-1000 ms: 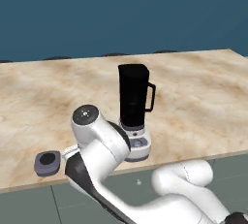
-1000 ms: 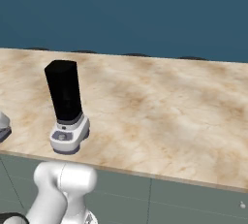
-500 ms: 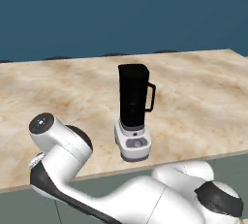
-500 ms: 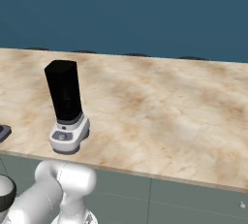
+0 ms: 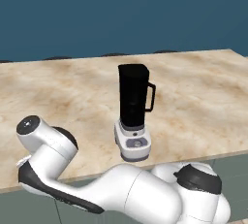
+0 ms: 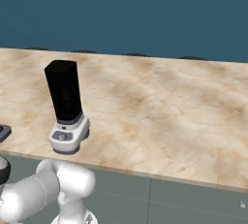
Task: Close the lid blender by securely placing the lid on top.
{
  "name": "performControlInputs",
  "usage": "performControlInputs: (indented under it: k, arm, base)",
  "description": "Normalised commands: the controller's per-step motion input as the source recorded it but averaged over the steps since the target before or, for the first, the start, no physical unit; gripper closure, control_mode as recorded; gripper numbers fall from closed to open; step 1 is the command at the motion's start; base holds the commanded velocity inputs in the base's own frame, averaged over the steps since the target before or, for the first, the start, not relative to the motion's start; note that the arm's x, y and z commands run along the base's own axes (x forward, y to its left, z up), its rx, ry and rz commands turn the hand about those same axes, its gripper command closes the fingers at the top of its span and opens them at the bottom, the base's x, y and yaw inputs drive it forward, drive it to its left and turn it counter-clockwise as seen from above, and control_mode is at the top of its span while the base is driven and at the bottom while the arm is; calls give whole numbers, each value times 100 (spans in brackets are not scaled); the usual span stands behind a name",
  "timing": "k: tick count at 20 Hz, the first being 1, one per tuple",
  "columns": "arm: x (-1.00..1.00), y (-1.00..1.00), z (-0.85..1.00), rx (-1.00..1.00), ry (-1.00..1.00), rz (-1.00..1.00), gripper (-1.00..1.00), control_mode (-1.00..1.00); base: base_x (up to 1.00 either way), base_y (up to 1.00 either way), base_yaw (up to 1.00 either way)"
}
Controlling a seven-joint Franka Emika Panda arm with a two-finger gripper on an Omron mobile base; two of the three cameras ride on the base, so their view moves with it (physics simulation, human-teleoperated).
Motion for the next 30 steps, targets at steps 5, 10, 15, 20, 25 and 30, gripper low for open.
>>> performControlInputs:
  k: [5, 10, 15, 20, 25, 30]
  arm:
    - [21, 1, -21, 12, -2, -12, -100, -100]
    - [21, 0, -14, 11, -3, -5, -100, -100]
    - [27, 13, -4, 7, 0, -1, -100, -100]
    - [26, 6, -6, 0, 1, 0, -100, -100]
    - [13, 9, -23, 0, 0, 0, -100, -100]
    - [7, 6, -26, 0, 0, 0, -100, -100]
  base:
    - [0, 0, 0]
    - [0, 0, 0]
    - [0, 0, 0]
    - [0, 0, 0]
    - [0, 0, 0]
    - [0, 0, 0]
